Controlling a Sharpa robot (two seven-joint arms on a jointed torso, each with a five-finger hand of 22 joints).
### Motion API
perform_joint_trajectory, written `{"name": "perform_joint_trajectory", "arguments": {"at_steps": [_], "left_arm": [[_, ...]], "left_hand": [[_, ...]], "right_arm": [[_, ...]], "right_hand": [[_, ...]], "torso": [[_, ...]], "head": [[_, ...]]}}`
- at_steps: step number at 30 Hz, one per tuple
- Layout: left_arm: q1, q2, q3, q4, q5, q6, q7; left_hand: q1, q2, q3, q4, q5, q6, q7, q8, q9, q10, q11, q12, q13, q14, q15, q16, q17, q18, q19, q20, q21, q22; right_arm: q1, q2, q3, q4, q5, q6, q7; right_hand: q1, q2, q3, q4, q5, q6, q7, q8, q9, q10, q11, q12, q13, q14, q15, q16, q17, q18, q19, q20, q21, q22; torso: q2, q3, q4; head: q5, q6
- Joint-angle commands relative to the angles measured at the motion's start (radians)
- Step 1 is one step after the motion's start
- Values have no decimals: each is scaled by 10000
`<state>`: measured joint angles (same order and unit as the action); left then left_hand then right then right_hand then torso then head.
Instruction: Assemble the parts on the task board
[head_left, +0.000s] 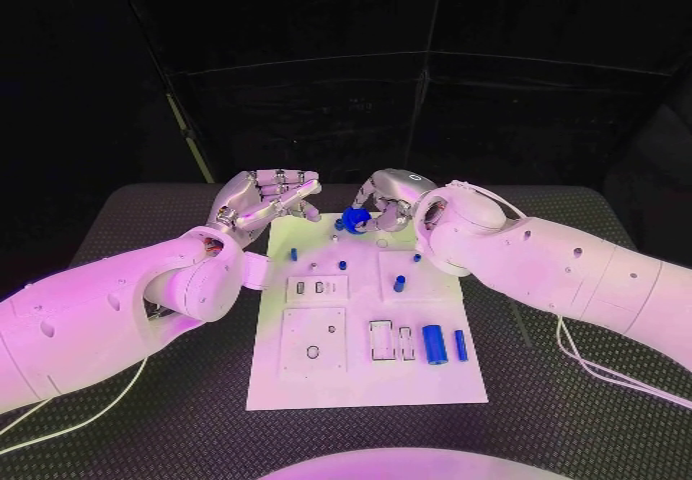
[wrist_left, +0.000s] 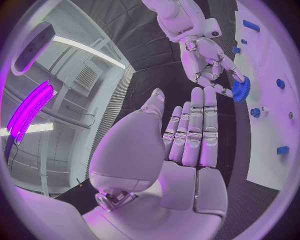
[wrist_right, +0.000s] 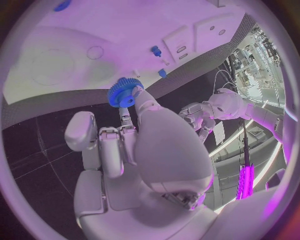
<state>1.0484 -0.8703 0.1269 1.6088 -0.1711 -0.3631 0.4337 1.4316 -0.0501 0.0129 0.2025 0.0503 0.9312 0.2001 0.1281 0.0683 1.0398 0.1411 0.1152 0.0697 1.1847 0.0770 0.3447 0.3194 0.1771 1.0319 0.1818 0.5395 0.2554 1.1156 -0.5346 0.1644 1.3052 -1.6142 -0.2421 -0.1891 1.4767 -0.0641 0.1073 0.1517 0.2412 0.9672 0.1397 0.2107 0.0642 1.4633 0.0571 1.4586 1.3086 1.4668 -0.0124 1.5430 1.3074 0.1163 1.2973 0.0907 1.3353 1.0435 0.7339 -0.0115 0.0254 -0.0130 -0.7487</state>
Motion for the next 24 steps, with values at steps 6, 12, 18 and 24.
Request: {"name": "perform_joint_trajectory", "arguments": {"at_steps": [6,12,18,24], "left_arm": [[17,27,11,-22,15,94,40],[18,52,12,-47,15,95,43],[19,67,12,-60,15,98,46],[19,82,12,-70,15,104,44]], "left_hand": [[29,99,-72,-8,14,81,-25,-32,-10,63,21,-52,-7,-57,7,59,24,32,-72,-17,40,14],[29,99,-72,-8,14,81,-25,-32,-10,63,21,-52,-7,-57,7,59,24,32,-72,-17,40,14],[29,99,-72,-8,14,81,-25,-32,-10,63,21,-52,-7,-57,7,59,24,32,-72,-17,40,14],[29,99,-72,-8,14,81,-25,-32,-10,63,21,-52,-7,-57,7,59,24,32,-72,-17,40,14]], "right_arm": [[20,546,-550,-349,-400,-155,-200],[20,903,-683,-671,-498,70,-210],[20,1145,-726,-929,-590,199,-240],[20,1274,-735,-1052,-759,76,-326]], "right_hand": [[-132,16,97,11,-15,72,7,-37,11,334,-36,36,1405,901,-61,51,1950,-159,69,-18,64,32],[-169,17,122,14,-27,67,11,-62,10,325,-32,24,1393,901,-59,52,1952,-160,72,-16,67,38],[-211,7,143,15,-46,62,16,-89,8,316,-28,13,1384,899,-55,49,1944,-161,72,-13,68,42],[-213,7,144,15,-46,62,16,-90,8,316,-28,13,1384,899,-55,49,1944,-161,72,-13,68,42]], "torso": [[11,9,-23],[15,8,8],[9,20,-27],[6,23,-20]], "head": [[119,-33],[123,-64],[164,-83],[168,-88]]}}
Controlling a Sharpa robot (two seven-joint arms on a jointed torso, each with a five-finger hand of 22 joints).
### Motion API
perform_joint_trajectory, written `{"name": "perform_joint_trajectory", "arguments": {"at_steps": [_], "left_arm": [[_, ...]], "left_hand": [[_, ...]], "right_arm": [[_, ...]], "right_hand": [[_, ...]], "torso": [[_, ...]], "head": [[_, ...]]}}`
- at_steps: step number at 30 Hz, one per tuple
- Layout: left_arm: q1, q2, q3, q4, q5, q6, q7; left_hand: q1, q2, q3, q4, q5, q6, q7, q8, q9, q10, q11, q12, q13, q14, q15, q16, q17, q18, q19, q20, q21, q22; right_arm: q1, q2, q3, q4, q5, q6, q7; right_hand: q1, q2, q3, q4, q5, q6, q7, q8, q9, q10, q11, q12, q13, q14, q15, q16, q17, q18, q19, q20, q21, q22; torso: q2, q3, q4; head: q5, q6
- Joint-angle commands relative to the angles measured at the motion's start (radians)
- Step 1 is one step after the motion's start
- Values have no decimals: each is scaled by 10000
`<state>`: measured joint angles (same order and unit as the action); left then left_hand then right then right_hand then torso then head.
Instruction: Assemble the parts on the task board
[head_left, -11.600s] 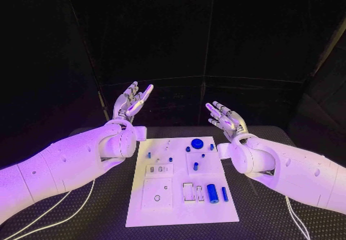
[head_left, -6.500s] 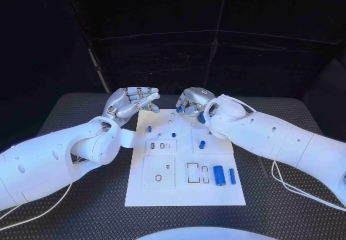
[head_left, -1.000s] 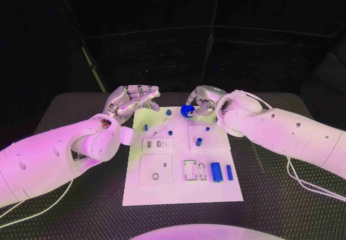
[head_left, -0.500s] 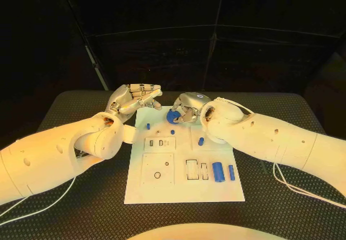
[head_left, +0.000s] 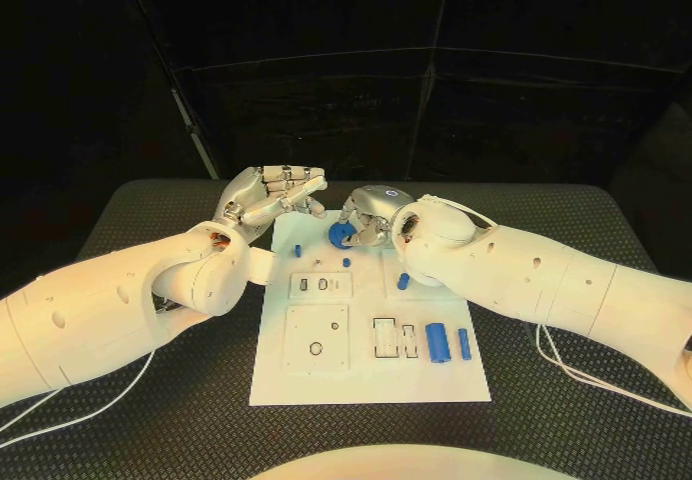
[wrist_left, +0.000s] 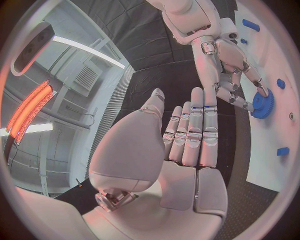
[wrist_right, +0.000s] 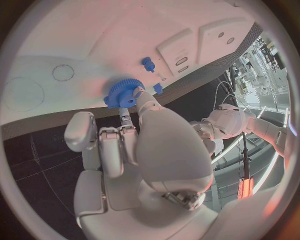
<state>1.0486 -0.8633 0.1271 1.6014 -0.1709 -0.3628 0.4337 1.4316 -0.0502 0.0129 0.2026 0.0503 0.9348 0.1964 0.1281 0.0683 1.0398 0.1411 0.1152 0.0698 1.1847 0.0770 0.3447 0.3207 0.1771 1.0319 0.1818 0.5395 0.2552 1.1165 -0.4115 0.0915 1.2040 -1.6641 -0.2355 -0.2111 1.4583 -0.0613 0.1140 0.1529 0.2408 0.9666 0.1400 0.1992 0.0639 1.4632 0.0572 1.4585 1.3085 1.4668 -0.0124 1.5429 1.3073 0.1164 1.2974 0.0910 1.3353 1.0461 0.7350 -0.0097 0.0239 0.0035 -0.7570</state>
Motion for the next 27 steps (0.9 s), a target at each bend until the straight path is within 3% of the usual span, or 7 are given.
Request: {"name": "perform_joint_trajectory", "arguments": {"at_steps": [1,15,27], "left_arm": [[17,13,11,1,13,101,43],[18,23,11,-20,13,102,29],[18,29,11,-31,13,111,16]], "left_hand": [[29,100,-72,-8,14,45,11,-32,-10,63,21,-53,-7,-57,7,59,11,32,-72,-17,40,17],[29,100,-72,-8,14,45,11,-32,-10,63,21,-53,-7,-57,7,59,11,32,-72,-17,40,17],[29,100,-72,-8,14,45,11,-32,-10,63,21,-53,-7,-57,7,59,11,32,-72,-17,40,17]], "right_arm": [[11,67,-7,-65,-276,10,-122],[13,307,-11,-293,-364,273,-96],[13,363,-12,-355,-358,480,-71]], "right_hand": [[-44,-26,88,1,-45,58,17,9,10,312,-26,8,1379,903,-53,55,1962,-162,71,-14,69,18],[-461,-305,151,-121,-451,-578,212,-549,-1,220,157,-95,1288,906,97,65,1986,-168,57,114,73,31],[-1067,-520,-213,86,-914,-753,281,-815,19,186,233,-115,1268,922,177,96,2074,-169,60,203,98,71]], "torso": [[-5,4,-5],[0,3,-5],[-2,7,-17]], "head": [[10,-11],[38,-59],[48,-99]]}}
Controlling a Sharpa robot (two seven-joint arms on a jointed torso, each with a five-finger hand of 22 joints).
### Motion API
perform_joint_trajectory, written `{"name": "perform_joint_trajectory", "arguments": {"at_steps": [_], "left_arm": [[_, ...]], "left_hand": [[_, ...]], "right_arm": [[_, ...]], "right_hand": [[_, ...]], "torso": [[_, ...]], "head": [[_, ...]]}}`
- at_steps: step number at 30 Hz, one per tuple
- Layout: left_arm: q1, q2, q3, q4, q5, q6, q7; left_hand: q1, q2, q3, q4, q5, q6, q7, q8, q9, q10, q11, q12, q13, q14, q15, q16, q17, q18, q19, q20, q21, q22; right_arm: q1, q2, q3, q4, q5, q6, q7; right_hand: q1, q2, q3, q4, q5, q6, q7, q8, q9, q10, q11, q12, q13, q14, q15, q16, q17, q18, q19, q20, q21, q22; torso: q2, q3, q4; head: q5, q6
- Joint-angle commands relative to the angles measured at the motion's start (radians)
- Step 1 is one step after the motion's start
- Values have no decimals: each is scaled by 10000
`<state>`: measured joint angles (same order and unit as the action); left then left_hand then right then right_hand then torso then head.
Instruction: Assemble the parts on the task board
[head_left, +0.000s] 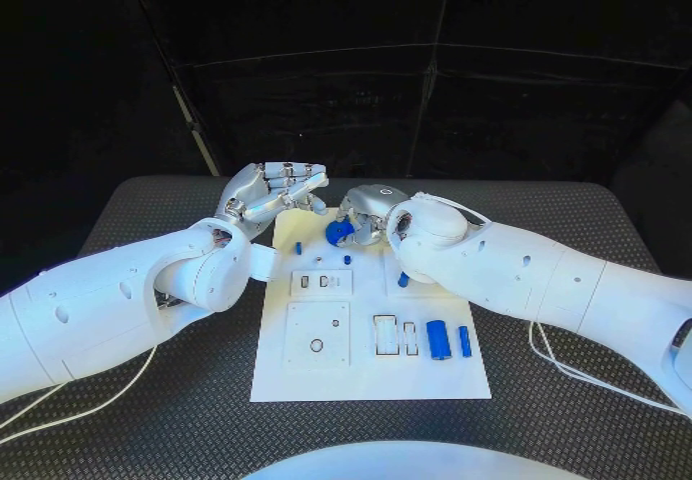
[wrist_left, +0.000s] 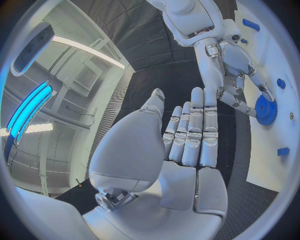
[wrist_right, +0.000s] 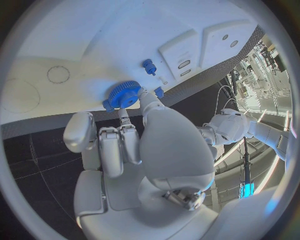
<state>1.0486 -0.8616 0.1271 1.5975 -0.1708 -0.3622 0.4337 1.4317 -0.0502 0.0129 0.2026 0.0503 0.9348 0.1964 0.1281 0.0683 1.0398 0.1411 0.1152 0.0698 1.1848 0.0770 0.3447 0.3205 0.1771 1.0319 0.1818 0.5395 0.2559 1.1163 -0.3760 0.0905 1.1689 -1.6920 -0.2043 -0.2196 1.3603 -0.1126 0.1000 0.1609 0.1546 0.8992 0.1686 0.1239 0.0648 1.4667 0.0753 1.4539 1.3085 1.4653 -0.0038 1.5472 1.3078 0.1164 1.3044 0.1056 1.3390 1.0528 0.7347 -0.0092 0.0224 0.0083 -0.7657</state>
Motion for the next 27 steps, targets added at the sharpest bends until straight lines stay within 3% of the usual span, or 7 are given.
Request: {"name": "perform_joint_trajectory", "arguments": {"at_steps": [1,7,15,27], "left_arm": [[18,12,11,7,12,106,15],[18,16,11,-7,12,109,10],[18,17,11,-17,12,118,-1],[17,0,11,-14,12,140,-22]], "left_hand": [[29,100,-72,-8,14,45,11,-33,-10,63,21,-52,-7,-57,6,59,13,31,-72,-17,40,10],[30,103,-74,-11,13,49,11,-35,-10,67,21,-56,-6,-60,6,59,20,32,-75,-17,44,12],[33,112,-81,-21,13,61,8,-45,-9,80,19,-67,-5,-69,5,61,45,33,-87,-16,59,20],[33,112,-81,-21,13,61,8,-45,-9,80,19,-67,-5,-69,5,61,45,33,-87,-16,59,20]], "right_arm": [[15,7,-2,-9,-80,163,7],[16,-8,-2,-34,-50,321,-63],[16,-75,-2,-34,183,647,-306],[13,-465,-2,346,308,-476,-312]], "right_hand": [[-100,-9,-80,17,-60,-95,0,-76,7,148,56,-72,1266,937,94,54,2070,-170,-11,59,60,2],[-306,23,-144,211,-62,-106,24,-150,22,150,85,-61,1278,940,124,59,2084,-172,-8,88,73,20],[-1463,392,-336,1183,749,39,14,-233,30,201,84,25,1370,973,129,114,2244,-185,27,100,129,105],[-1529,482,-307,1220,1014,137,-8,-233,45,284,69,135,1487,996,123,149,2354,-216,123,99,218,278]], "torso": [[0,4,-3],[0,8,-3],[-1,11,-7],[0,18,-9]], "head": [[-3,-13],[-8,-14],[-21,-23],[-30,-29]]}}
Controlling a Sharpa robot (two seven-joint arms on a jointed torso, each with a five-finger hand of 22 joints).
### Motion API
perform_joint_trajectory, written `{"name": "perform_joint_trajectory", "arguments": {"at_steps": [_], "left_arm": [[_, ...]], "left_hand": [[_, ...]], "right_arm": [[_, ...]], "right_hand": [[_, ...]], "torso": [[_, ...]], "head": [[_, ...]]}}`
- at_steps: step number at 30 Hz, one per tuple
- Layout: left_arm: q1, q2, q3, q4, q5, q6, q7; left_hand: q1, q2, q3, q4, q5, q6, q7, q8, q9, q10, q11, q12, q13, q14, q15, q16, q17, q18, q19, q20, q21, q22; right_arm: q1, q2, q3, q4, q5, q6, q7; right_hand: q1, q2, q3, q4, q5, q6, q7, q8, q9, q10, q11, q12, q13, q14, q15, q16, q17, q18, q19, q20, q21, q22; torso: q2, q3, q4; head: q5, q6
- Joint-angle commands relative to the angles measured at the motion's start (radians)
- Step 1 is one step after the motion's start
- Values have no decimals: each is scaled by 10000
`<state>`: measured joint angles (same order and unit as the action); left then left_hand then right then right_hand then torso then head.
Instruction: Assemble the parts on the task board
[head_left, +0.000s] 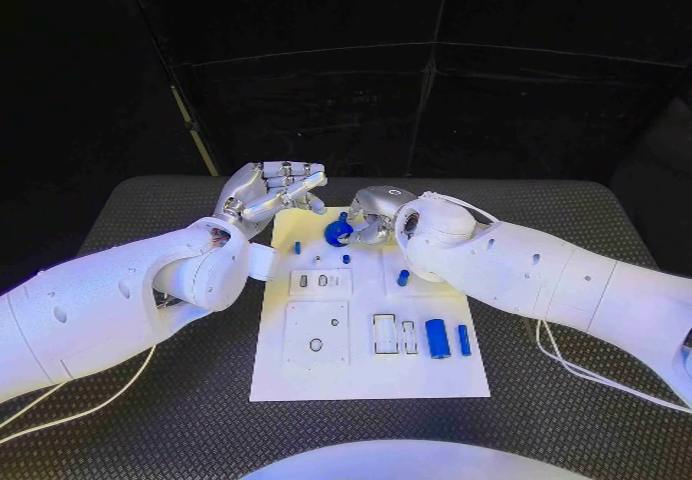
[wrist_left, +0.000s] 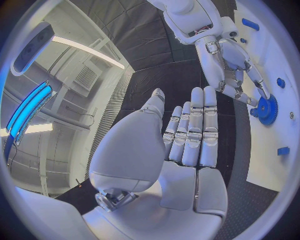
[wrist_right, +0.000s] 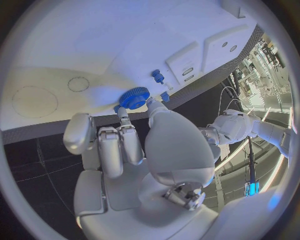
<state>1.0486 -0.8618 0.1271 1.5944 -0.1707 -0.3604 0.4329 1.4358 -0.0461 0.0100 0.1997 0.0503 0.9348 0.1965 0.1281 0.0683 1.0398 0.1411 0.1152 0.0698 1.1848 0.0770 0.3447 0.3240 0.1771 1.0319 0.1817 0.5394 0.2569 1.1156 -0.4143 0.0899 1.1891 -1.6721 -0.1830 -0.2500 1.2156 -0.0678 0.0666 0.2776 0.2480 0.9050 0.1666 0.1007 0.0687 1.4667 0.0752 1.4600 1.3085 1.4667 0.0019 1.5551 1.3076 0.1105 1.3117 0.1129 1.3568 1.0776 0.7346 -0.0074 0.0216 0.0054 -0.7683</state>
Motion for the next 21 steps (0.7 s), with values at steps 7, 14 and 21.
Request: {"name": "perform_joint_trajectory", "arguments": {"at_steps": [7,14,21], "left_arm": [[15,-39,11,19,11,132,-17],[13,-134,9,22,11,138,-18],[11,-141,7,-24,11,147,-15]], "left_hand": [[-12,78,-56,8,13,60,11,-53,-10,79,20,-76,-5,-74,6,61,21,33,-93,-15,65,13],[-12,78,-57,7,13,60,11,-54,-10,79,21,-77,-6,-75,6,61,23,33,-94,-15,66,13],[-13,80,-59,6,12,60,11,-58,-10,78,21,-82,-6,-79,6,61,28,33,-98,-14,68,15]], "right_arm": [[13,-879,7,957,658,-2241,639],[14,-2568,15,1940,3278,-2483,2214],[15,-3937,17,1954,5081,-1787,3156]], "right_hand": [[135,-23,88,-87,332,126,-2,-34,1,304,54,96,1511,983,49,74,2365,-166,82,11,77,81],[1124,-186,302,-779,-81,335,-40,-14,27,170,21,-68,1352,900,25,-47,2002,-89,-181,-4,-125,-324],[2078,-436,344,-1638,-123,370,-49,-16,-3,94,-9,-160,1269,868,-16,-104,1861,-62,-299,-51,-221,-491]], "torso": [[-15,9,-17],[-54,26,-125],[-86,88,-250]], "head": [[-13,38],[-73,130],[-239,217]]}}
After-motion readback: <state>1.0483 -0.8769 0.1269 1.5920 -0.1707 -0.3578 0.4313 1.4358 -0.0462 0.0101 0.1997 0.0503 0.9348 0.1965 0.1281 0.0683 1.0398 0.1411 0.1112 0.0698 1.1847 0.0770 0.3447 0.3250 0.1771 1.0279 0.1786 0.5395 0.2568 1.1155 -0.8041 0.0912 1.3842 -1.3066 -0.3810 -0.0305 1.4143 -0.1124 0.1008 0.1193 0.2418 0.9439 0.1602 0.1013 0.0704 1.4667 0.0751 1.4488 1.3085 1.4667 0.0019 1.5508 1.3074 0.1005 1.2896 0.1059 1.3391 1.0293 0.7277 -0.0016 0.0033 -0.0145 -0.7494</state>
